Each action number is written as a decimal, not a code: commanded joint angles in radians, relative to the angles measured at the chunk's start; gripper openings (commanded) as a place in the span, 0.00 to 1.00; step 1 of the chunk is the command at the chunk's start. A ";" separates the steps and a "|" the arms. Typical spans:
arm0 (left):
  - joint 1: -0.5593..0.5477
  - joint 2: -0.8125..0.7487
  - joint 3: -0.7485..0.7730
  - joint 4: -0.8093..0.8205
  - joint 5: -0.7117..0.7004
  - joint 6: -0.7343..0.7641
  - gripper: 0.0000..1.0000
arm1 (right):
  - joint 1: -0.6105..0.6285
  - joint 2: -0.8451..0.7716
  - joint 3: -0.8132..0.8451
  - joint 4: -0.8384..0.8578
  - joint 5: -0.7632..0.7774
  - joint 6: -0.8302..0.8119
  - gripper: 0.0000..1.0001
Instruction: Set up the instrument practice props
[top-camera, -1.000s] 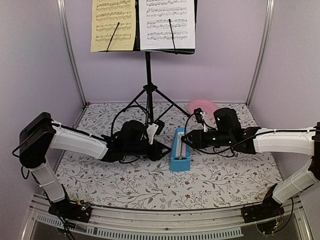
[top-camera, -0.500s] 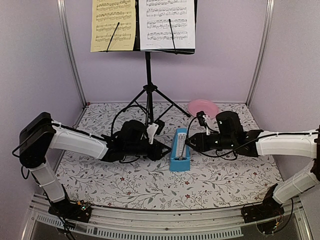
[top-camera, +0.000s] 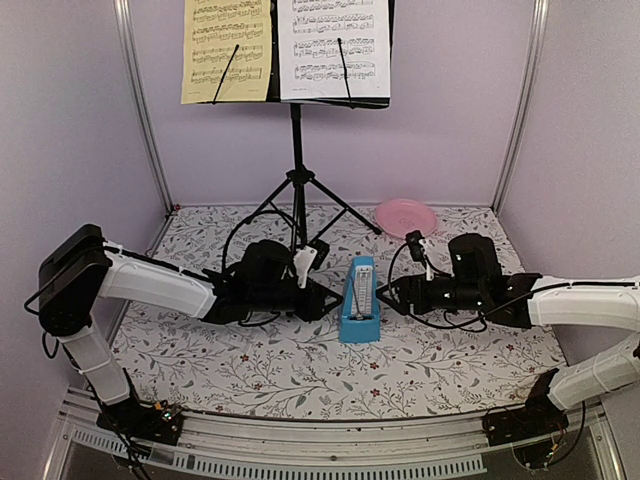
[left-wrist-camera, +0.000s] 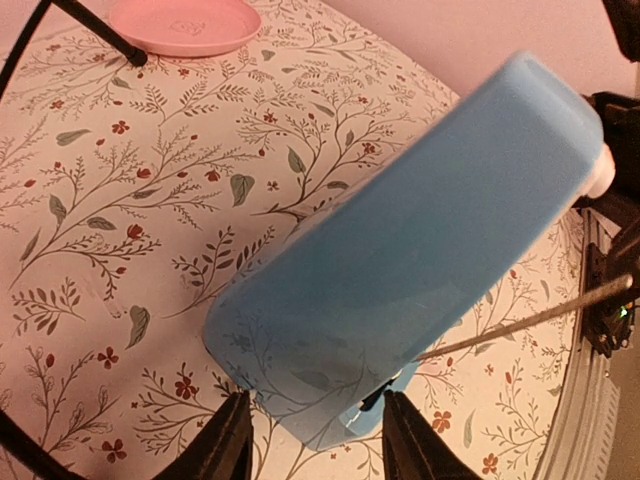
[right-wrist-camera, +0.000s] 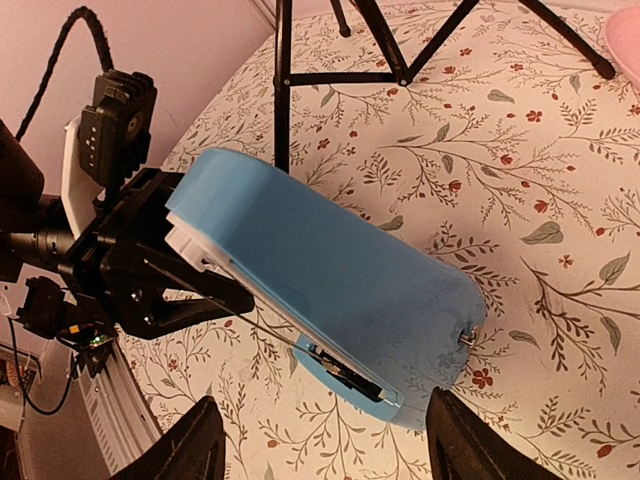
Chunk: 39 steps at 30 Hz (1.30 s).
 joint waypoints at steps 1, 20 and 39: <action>-0.001 0.003 0.008 0.013 -0.001 0.004 0.46 | 0.001 -0.021 -0.006 0.046 -0.025 0.007 0.79; -0.001 -0.041 -0.009 0.015 -0.024 0.015 0.53 | 0.088 0.060 0.150 -0.075 0.138 0.026 0.99; -0.001 -0.043 -0.031 0.039 -0.028 0.001 0.54 | 0.114 0.139 0.231 -0.135 0.250 0.048 0.96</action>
